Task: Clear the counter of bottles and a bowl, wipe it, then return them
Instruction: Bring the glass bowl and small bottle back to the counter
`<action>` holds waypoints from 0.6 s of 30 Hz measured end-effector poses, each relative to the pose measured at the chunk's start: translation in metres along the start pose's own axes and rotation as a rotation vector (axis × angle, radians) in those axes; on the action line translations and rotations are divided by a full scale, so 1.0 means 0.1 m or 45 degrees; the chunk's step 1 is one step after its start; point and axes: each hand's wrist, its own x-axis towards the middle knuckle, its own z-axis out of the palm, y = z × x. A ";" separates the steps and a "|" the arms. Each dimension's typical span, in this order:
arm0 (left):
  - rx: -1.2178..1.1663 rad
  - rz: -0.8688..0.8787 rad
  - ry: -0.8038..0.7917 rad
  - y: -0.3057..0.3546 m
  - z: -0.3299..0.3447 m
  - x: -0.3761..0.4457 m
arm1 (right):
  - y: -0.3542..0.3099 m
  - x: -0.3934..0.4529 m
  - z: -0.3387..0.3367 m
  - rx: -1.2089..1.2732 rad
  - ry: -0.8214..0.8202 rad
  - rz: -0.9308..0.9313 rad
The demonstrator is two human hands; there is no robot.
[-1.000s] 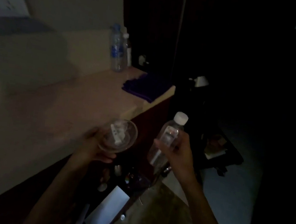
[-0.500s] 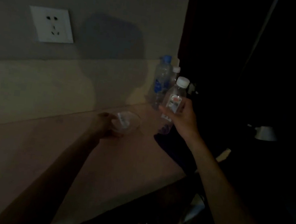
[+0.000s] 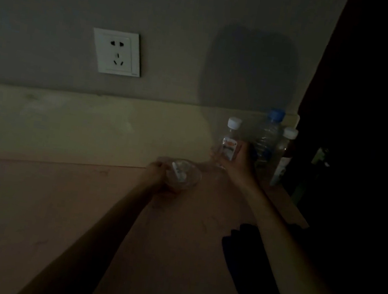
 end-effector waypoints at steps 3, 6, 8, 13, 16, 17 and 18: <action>-0.019 -0.030 0.004 0.00 0.05 0.02 | 0.13 0.08 0.05 0.008 -0.005 0.007; -0.002 -0.043 -0.026 0.05 0.10 0.02 | 0.18 0.10 0.08 0.051 0.027 0.016; 0.003 -0.064 -0.044 0.08 0.12 -0.01 | 0.19 0.10 0.10 0.060 0.042 0.001; 0.057 -0.025 -0.108 -0.09 0.07 0.12 | 0.22 0.07 0.14 0.055 0.076 0.007; 0.102 -0.002 -0.161 -0.11 0.04 0.14 | 0.20 0.02 0.15 0.020 0.072 0.044; 0.099 0.010 -0.192 -0.10 0.04 0.12 | 0.25 0.03 0.15 0.020 0.066 0.055; 0.112 0.035 -0.202 -0.07 0.03 0.06 | 0.21 -0.02 0.14 0.007 0.063 0.077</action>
